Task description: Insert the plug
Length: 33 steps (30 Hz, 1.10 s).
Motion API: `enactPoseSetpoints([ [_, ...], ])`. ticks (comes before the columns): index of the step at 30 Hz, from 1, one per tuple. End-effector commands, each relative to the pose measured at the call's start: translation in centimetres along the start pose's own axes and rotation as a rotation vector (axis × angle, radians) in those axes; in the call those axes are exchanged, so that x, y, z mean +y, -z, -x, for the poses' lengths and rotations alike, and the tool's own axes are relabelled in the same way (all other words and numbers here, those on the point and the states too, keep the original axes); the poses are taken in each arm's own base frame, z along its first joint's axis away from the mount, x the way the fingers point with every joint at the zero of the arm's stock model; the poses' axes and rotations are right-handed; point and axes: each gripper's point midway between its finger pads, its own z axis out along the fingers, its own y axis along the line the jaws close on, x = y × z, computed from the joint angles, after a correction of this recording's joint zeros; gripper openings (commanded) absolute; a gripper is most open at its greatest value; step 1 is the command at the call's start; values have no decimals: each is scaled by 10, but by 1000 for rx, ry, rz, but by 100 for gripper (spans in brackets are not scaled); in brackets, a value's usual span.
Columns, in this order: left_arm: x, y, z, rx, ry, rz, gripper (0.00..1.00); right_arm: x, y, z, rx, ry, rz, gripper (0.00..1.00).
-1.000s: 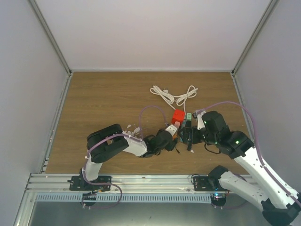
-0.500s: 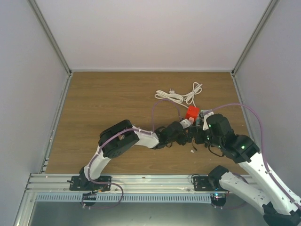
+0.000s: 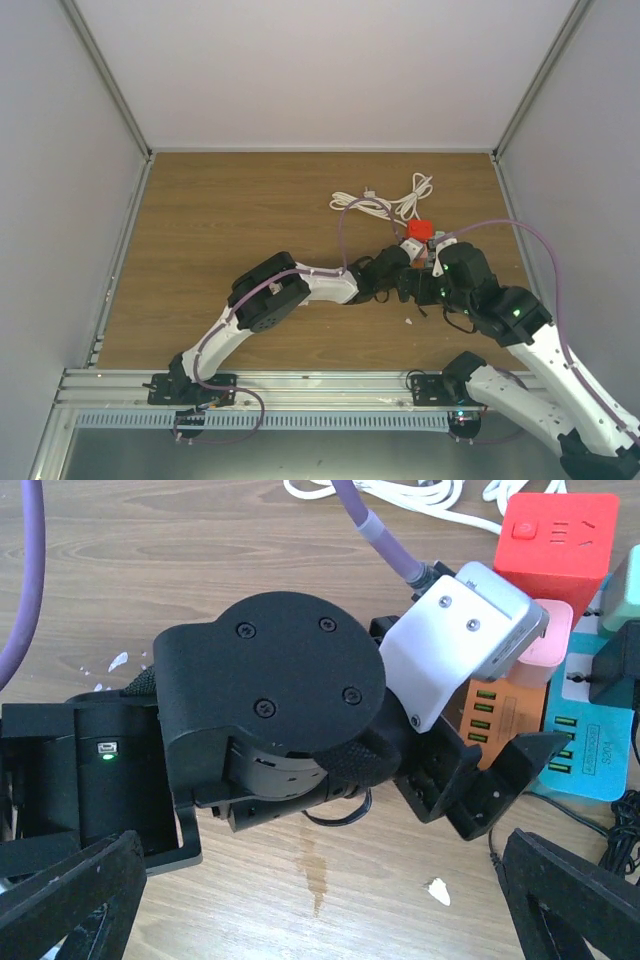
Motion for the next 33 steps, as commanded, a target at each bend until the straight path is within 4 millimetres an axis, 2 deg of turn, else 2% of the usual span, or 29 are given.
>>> enactPoseSetpoints([
  [1, -1, -10, 12, -46, 51, 2, 98, -3, 9, 6, -24, -20, -12, 100],
  [7, 6, -8, 13, -65, 17, 40, 99, -5, 15, 5, -26, -23, -14, 100],
  [9, 4, 2, 17, -88, 0, 23, 99, -6, 17, 4, -25, -23, -21, 100],
  [12, -8, 29, 16, -124, -38, -16, 99, -7, 21, 6, -32, -24, -26, 100],
  [15, -26, 55, -1, -127, -91, -47, 99, -7, 25, 9, -43, -25, -27, 100],
  [17, -35, 62, -16, -104, -105, -43, 99, -6, 27, 11, -48, -28, -26, 100],
  [22, -39, 68, -52, -41, -73, 12, 99, -6, 26, 10, -45, -34, -21, 100],
  [27, -38, 59, -58, -27, -69, 37, 99, -4, 26, 7, -38, -35, -6, 100],
  [29, -42, 58, -56, -33, -76, 19, 92, -5, 26, 6, -35, -34, -7, 100],
  [31, -50, 62, -56, -35, -73, -33, 77, -6, 28, 5, -35, -33, -11, 100],
  [33, -59, 64, -58, -34, -62, -87, 69, -7, 30, 5, -40, -31, -14, 100],
])
